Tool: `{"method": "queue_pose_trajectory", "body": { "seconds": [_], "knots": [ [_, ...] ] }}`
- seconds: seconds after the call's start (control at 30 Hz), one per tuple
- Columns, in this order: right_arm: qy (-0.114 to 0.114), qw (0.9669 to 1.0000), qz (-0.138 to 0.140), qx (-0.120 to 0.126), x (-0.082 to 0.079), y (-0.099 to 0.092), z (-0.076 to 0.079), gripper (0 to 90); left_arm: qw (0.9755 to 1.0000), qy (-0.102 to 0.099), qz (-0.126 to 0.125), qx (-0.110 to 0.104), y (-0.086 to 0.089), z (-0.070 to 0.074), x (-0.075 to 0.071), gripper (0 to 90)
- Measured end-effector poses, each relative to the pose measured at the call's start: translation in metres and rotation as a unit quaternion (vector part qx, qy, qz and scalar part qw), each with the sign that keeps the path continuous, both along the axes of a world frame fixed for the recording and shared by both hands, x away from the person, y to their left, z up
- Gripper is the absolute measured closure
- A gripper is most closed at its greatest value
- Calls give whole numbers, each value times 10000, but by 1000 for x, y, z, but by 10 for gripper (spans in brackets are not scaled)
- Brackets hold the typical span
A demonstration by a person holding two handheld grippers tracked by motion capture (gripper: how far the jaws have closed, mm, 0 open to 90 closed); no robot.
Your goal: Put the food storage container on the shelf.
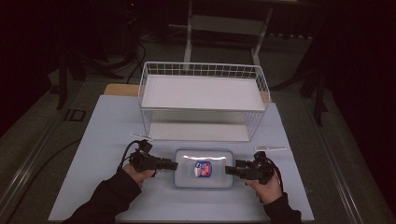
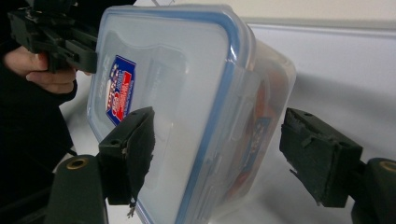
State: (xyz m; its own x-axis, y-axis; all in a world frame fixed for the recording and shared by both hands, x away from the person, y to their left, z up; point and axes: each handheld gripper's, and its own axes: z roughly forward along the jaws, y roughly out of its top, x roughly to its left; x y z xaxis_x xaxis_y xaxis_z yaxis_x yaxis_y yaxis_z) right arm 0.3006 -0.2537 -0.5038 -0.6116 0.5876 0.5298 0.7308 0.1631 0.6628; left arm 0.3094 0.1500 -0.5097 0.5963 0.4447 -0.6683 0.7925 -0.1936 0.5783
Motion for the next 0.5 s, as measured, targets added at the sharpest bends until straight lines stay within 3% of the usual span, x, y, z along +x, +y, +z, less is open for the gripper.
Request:
{"method": "queue_pose_trajectory", "body": {
  "seconds": [0.07,0.1,0.17,0.23,0.33,0.5],
  "knots": [
    [49,10000,44,1,0,0,-1,285,10000,-31,-11,16,0,1,-1,578],
    [215,9996,168,44,0,1,-4,318,10000,-32,-7,23,0,1,-2,580],
    [307,9992,184,150,0,0,-5,353,10000,-49,-11,34,-1,1,-3,580],
    [340,9991,206,168,0,-1,-5,365,10000,-36,-12,26,0,1,-3,582],
    [335,9989,220,241,-1,-7,-3,486,10000,-22,8,2,0,1,-5,583],
    [502,9979,219,348,0,-10,-3,515,9999,-120,7,101,-2,4,-10,584]
  ]
}}
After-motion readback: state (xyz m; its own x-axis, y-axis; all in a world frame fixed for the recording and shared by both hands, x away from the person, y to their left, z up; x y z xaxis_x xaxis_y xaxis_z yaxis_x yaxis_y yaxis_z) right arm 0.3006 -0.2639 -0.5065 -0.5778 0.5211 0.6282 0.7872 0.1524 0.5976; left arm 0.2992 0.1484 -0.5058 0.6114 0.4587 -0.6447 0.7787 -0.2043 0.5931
